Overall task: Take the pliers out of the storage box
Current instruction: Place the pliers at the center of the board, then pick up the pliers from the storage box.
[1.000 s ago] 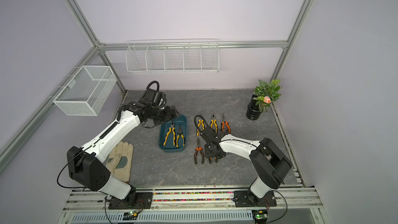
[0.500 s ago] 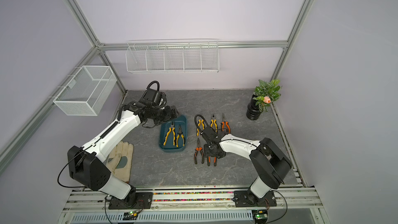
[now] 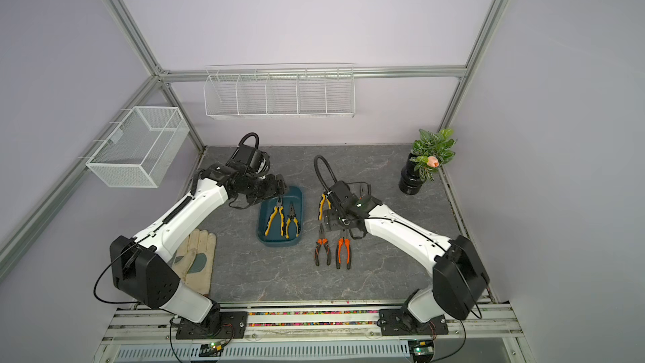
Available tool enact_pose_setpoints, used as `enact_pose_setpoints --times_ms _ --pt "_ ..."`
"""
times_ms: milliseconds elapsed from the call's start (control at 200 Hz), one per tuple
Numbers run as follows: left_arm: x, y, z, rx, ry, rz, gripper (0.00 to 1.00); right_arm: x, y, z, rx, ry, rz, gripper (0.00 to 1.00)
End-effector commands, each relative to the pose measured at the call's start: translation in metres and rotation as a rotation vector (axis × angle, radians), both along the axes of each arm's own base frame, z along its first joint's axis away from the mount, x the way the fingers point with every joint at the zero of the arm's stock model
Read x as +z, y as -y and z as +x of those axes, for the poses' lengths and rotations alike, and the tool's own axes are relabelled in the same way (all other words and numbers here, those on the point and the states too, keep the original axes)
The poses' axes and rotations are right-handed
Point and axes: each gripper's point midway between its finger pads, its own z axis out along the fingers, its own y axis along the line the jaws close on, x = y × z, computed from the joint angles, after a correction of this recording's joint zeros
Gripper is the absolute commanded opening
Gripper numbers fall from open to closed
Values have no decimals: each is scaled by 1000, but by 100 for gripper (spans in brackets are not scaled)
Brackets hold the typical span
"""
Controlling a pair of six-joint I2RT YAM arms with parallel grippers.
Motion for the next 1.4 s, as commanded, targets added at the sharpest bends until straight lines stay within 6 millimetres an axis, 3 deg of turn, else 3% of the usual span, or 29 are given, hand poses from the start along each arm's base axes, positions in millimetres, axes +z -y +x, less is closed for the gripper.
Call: enact_pose_setpoints --times_ms 0,70,155,335,410,625,765,1045,1394 --pt "-17 -17 -10 -23 -51 108 88 37 34 -15 -4 59 -52 82" --pt "-33 -21 -14 -36 -104 154 87 49 46 -22 -17 79 -38 81" --pt "-49 -31 -17 -44 -146 230 83 48 56 -32 -24 70 -25 81" --pt "-71 -49 -20 -93 -202 387 67 19 63 -50 -32 12 11 81" --pt "-80 -50 -20 -118 -211 443 66 6 63 -57 -32 -14 34 81" --pt "-102 -29 -15 -270 -188 576 67 -7 68 -66 -28 -37 48 81" --pt "-117 -17 -7 -329 -175 601 68 -13 71 -69 -30 -43 53 81" --pt "-141 -28 7 -337 -202 689 61 -27 77 -78 -36 -73 60 81" --pt "-169 -35 11 -338 -283 599 51 -33 83 -80 -47 -82 56 81"
